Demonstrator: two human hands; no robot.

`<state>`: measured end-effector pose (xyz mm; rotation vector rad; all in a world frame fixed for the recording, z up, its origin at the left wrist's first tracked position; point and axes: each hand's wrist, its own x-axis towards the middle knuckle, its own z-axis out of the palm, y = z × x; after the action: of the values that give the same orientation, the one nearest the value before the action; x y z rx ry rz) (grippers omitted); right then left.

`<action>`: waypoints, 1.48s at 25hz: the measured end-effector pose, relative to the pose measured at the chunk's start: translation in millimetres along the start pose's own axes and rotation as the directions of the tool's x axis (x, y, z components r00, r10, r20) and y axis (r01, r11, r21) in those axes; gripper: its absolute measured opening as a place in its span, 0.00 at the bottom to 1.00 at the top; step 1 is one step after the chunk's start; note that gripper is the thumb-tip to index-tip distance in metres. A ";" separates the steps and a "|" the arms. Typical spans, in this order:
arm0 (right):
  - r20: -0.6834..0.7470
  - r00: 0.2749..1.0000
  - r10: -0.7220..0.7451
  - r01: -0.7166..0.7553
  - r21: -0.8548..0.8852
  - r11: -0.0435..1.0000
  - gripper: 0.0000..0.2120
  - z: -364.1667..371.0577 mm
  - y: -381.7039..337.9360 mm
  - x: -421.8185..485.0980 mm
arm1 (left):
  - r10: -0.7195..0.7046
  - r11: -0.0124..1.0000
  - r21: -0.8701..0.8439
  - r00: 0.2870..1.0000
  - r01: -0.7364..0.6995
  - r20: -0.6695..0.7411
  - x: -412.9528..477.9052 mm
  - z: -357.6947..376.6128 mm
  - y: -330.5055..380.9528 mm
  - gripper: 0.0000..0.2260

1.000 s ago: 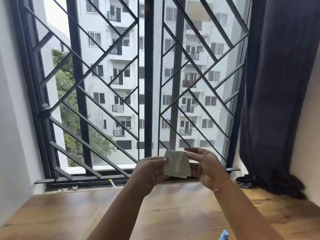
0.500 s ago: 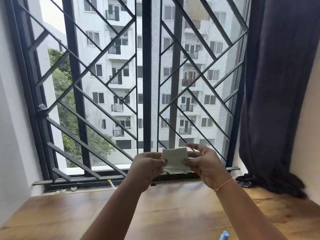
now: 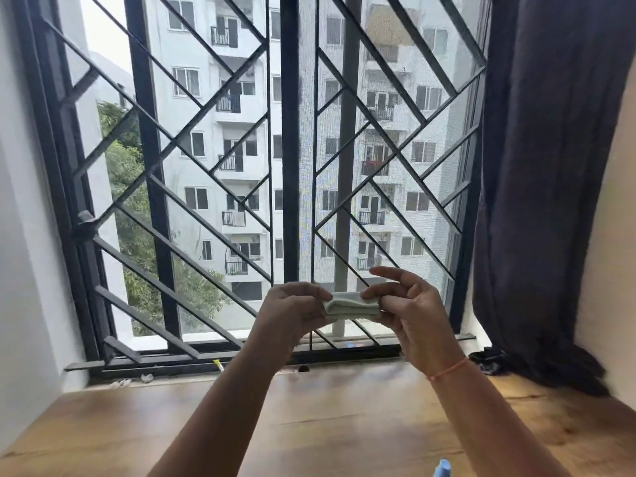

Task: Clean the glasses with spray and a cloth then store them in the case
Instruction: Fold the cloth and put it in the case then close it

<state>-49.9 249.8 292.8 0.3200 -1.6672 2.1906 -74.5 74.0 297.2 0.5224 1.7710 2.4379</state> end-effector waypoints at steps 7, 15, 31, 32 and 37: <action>-0.026 0.999 -0.031 0.032 0.053 0.998 0.14 1.8 4.7 -3.2 | 0.037 0.999 0.016 0.996 -0.036 -0.082 -4.1 5.4 -0.8 0.02; -0.102 0.989 -0.108 0.106 -0.029 0.994 0.20 -3.6 10.0 -2.3 | 0.049 0.999 0.025 0.994 -0.047 -0.100 -2.1 0.6 -6.8 0.14; -0.156 0.986 -0.051 0.042 -0.065 0.997 0.15 -6.8 11.4 -5.1 | -0.088 0.995 0.024 0.977 0.094 -0.197 -4.9 2.4 -13.1 0.05; -0.154 0.987 -0.051 0.041 -0.065 0.997 0.14 -6.9 13.0 -4.9 | -0.089 0.995 0.018 0.977 0.094 -0.194 -6.0 1.6 -14.2 0.05; -0.136 0.991 -0.007 0.000 -0.050 0.999 0.13 -1.1 30.7 -0.9 | -0.110 0.993 -0.002 0.958 0.114 -0.263 -11.1 -10.1 -24.5 0.05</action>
<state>-61.9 243.5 265.2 0.1559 -1.6419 2.1139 -70.5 69.9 269.1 0.0958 1.8535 2.5139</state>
